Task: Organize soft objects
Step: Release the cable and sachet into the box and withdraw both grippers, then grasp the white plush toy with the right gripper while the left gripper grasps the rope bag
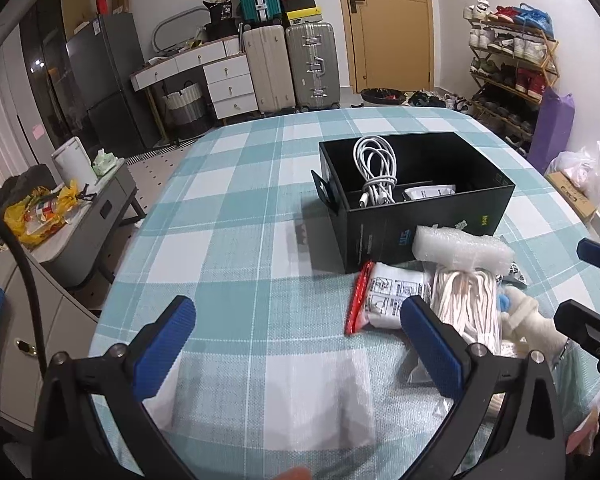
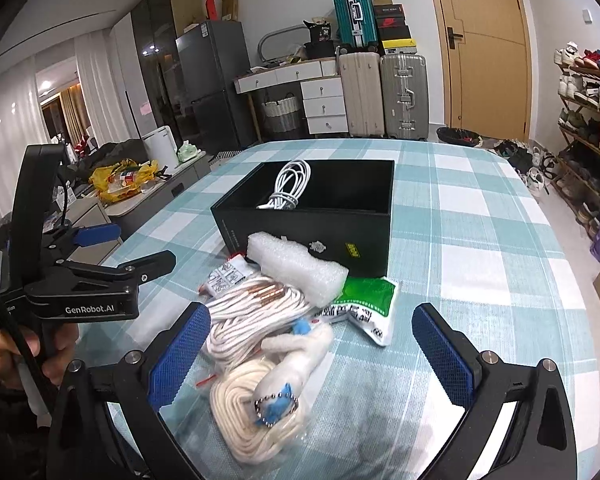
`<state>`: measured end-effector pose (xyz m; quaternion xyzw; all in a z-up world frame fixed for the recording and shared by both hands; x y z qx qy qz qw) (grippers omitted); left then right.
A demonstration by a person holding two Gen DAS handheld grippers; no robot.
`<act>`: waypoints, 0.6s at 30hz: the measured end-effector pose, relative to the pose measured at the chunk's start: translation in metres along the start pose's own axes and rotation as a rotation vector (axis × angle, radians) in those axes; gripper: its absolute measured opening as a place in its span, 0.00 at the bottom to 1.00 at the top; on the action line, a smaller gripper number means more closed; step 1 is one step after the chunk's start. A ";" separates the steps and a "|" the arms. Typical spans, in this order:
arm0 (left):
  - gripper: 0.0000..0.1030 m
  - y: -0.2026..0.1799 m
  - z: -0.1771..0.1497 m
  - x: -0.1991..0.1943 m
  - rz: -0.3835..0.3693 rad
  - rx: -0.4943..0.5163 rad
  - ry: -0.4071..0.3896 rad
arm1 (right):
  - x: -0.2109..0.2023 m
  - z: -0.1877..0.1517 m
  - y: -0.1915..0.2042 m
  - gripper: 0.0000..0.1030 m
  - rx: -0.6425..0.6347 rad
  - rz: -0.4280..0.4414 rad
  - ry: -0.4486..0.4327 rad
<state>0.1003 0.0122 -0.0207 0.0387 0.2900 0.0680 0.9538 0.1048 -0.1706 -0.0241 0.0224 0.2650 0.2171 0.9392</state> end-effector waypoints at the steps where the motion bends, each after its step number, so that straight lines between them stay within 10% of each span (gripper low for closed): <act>1: 1.00 0.001 -0.001 0.000 -0.006 -0.007 0.002 | -0.001 -0.002 0.000 0.99 0.003 -0.002 0.003; 18: 1.00 -0.005 -0.015 -0.002 -0.077 -0.022 0.007 | 0.006 -0.026 -0.002 0.99 0.023 -0.021 0.089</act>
Point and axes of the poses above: each gripper's, at about its wrist camera, not at the fingertips, and x roughly the way its jaws point, y to its left, z to its top, the point moved 4 cm from there along x, roughly the way its jaws point, and after that the axes turned 11 degrees about -y, right-handed, at the moved point
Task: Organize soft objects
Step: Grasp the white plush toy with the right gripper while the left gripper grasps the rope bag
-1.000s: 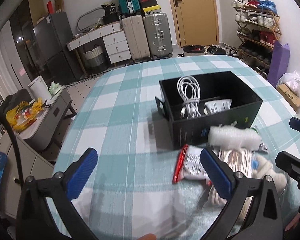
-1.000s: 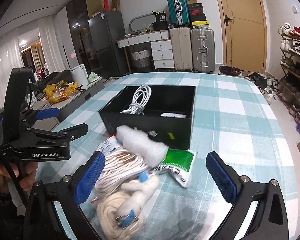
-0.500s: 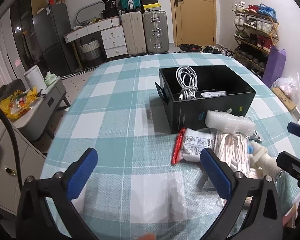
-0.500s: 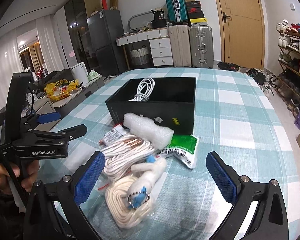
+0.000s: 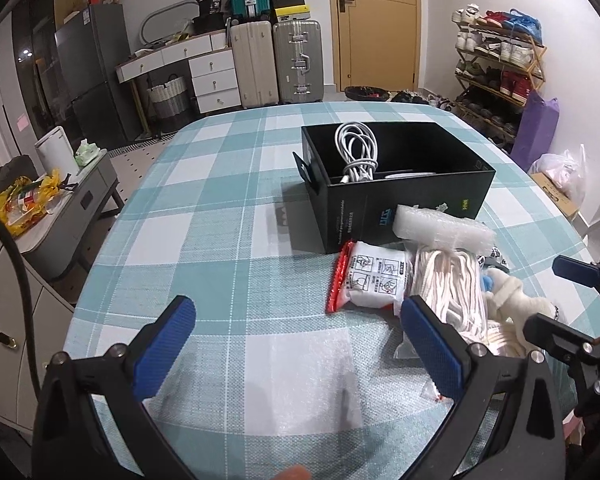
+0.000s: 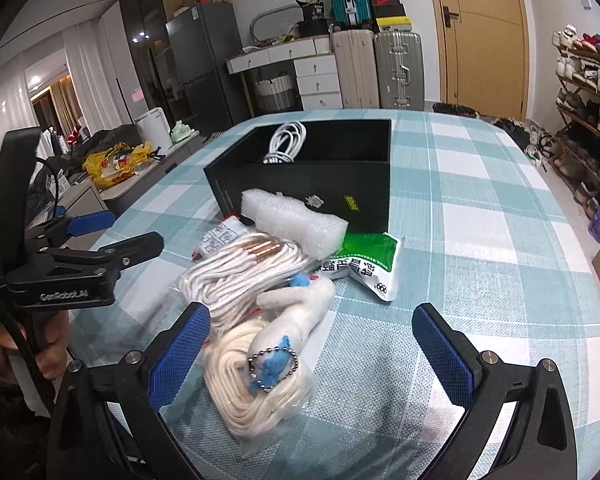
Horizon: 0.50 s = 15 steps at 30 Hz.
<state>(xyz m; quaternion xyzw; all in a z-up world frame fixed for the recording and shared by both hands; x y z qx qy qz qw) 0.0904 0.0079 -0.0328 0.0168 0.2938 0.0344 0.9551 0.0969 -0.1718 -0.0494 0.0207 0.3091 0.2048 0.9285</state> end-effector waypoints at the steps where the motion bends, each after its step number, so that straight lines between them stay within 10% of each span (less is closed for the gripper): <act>1: 1.00 -0.001 -0.001 0.000 -0.004 0.000 0.001 | 0.002 0.000 -0.001 0.99 0.006 0.001 0.009; 15: 1.00 -0.010 -0.002 0.000 -0.070 -0.001 0.001 | 0.021 -0.005 -0.008 0.80 0.010 0.002 0.076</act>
Point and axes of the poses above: each gripper's, at about its wrist camera, not at the fingertips, and x roughly the way its jaws point, y to its left, z to its top, the point moved 4 cm from there along x, roughly the way its jaws point, and after that the axes turned 11 degrees about -y, right-handed, at the moved point
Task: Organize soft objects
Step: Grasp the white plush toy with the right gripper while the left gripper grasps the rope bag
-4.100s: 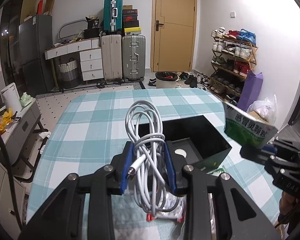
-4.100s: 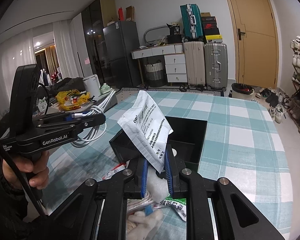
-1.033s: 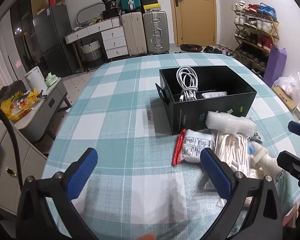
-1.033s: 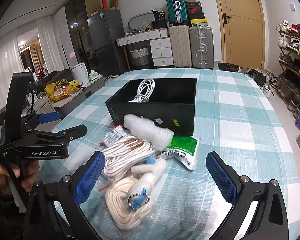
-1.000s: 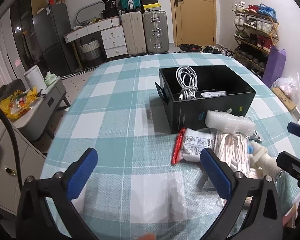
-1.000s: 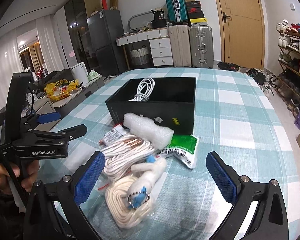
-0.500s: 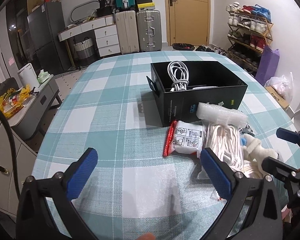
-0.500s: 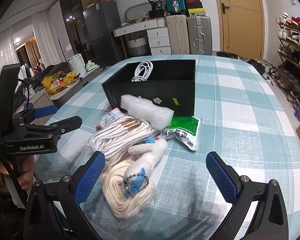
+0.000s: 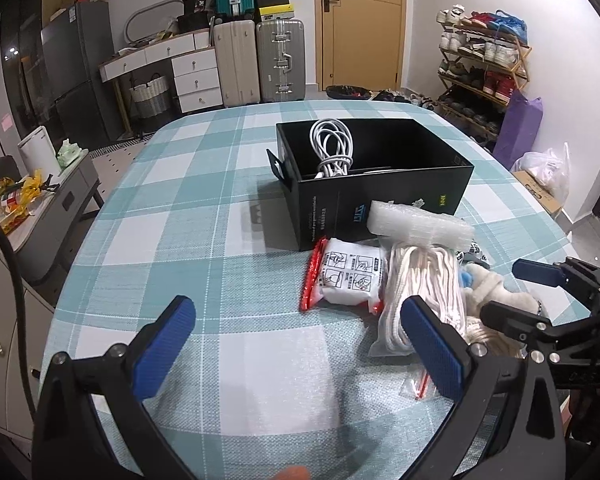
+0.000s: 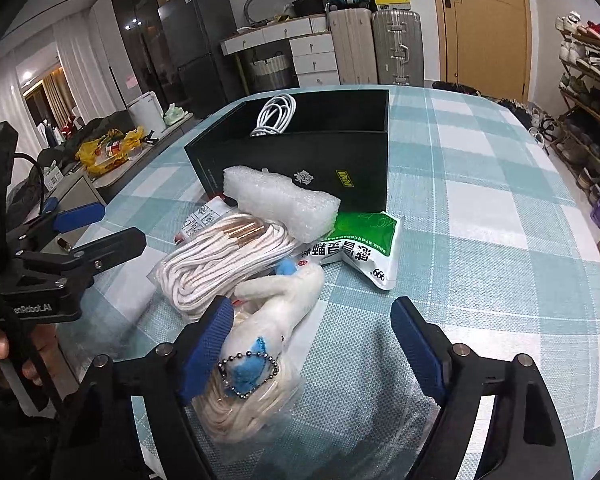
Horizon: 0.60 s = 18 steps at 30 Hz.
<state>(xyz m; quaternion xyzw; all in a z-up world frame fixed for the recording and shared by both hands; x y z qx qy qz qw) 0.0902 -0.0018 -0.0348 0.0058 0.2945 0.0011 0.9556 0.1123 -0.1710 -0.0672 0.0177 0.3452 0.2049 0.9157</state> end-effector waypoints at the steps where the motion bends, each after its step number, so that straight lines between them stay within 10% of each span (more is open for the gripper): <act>1: 1.00 0.000 0.000 0.000 -0.001 0.002 -0.001 | 0.001 0.000 0.000 0.79 0.001 0.005 0.002; 18: 1.00 -0.007 0.002 0.003 -0.038 0.012 -0.003 | 0.022 0.000 0.009 0.44 0.040 0.134 0.043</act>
Point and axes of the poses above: each gripper's, at about its wrist camera, not at the fingertips, and x roughly the way its jaws point, y to its left, z to its top, the point moved 4 cm from there along x, roughly the way its jaws point, and after that the axes turned 11 degrees about -y, right-handed, at the moved point
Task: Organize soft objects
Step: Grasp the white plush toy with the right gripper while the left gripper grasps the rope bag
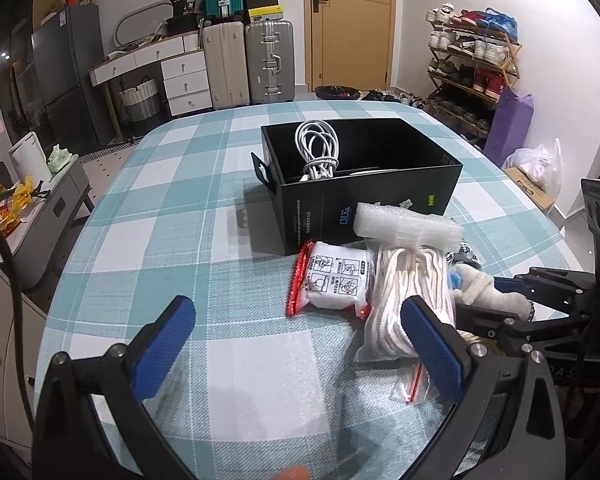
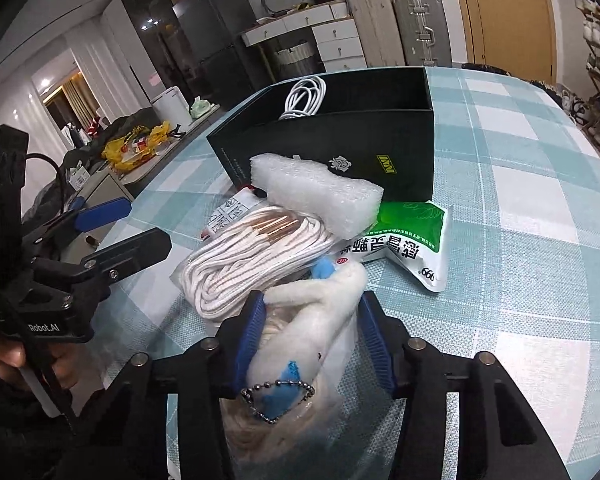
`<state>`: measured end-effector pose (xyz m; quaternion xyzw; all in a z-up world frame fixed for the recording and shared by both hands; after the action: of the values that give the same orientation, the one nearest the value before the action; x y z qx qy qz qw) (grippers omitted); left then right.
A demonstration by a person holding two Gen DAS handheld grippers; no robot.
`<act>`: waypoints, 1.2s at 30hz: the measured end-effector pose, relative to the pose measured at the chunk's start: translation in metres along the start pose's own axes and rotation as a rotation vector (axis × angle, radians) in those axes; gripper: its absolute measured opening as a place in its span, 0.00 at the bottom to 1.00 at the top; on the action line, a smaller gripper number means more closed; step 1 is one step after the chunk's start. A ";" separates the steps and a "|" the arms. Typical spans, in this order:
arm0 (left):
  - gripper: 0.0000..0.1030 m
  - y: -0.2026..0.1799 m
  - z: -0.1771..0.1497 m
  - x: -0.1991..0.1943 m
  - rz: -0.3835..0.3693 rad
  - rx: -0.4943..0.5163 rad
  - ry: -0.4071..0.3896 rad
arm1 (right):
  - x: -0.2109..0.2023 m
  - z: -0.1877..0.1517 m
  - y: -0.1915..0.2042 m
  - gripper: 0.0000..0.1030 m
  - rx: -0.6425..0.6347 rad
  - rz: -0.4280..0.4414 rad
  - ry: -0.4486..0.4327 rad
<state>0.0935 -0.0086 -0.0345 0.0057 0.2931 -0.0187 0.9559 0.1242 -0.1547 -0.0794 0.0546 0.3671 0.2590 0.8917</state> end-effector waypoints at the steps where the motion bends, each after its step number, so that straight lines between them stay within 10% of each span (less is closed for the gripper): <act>1: 1.00 0.000 0.000 0.000 -0.003 0.000 0.001 | 0.000 0.000 0.000 0.42 0.000 0.004 -0.003; 21: 0.98 -0.038 -0.013 0.017 -0.172 0.066 0.082 | -0.024 -0.007 0.000 0.34 -0.027 0.000 -0.057; 36: 0.42 -0.055 -0.025 0.022 -0.279 0.085 0.136 | -0.024 -0.007 0.007 0.34 -0.049 0.020 -0.058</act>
<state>0.0955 -0.0633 -0.0671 0.0067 0.3539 -0.1635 0.9209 0.1022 -0.1617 -0.0681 0.0438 0.3338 0.2750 0.9006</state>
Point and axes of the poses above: each gripper's, at about its wrist camera, not at the fingertips, and x roughly the way its jaws point, y to its left, z to its top, the point moved 4 cm from there along x, roughly the way its jaws point, and after that the axes turned 11 degrees about -y, right-handed, at the moved point
